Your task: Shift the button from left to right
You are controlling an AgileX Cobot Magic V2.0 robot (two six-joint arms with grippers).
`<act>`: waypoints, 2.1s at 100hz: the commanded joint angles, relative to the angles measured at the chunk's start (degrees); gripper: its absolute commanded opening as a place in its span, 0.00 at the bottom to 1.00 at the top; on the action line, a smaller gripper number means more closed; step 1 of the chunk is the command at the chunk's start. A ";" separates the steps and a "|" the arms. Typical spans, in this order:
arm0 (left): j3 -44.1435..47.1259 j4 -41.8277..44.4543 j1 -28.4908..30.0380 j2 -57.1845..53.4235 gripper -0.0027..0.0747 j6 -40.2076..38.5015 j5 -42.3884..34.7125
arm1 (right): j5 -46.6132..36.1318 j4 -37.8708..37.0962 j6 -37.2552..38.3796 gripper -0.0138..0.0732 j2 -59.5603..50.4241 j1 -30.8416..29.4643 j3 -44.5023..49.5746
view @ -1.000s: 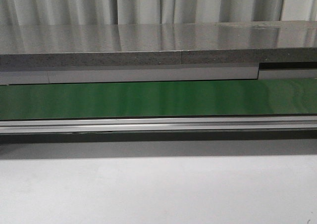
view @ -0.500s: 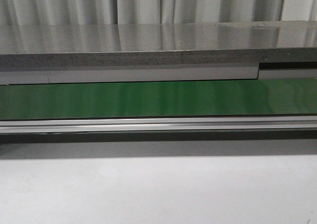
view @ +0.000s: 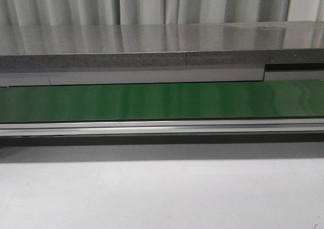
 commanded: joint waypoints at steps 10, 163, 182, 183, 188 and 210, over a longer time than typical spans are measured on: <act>-1.74 -0.22 0.21 -2.47 0.71 0.25 -1.87 | -4.20 -0.50 0.16 0.08 -0.89 0.00 -1.02; -10.24 -9.27 -13.71 -11.02 0.10 8.45 8.55 | -4.20 -0.50 0.16 0.08 -0.89 0.00 -1.02; -10.24 -9.27 -13.71 -11.03 0.10 8.45 9.20 | -4.20 -0.50 0.16 0.08 -0.89 0.00 -1.02; -10.24 -9.27 -13.71 -11.03 0.10 8.45 9.20 | -4.20 -0.50 0.16 0.08 -0.89 0.00 -1.02; -10.24 -9.27 -13.71 -11.03 0.10 8.45 9.35 | -4.20 -0.50 0.16 0.08 -0.89 0.00 -1.02; -10.24 -9.43 -13.71 -11.03 0.11 8.45 10.19 | -4.20 -0.50 0.16 0.08 -0.89 0.00 -1.02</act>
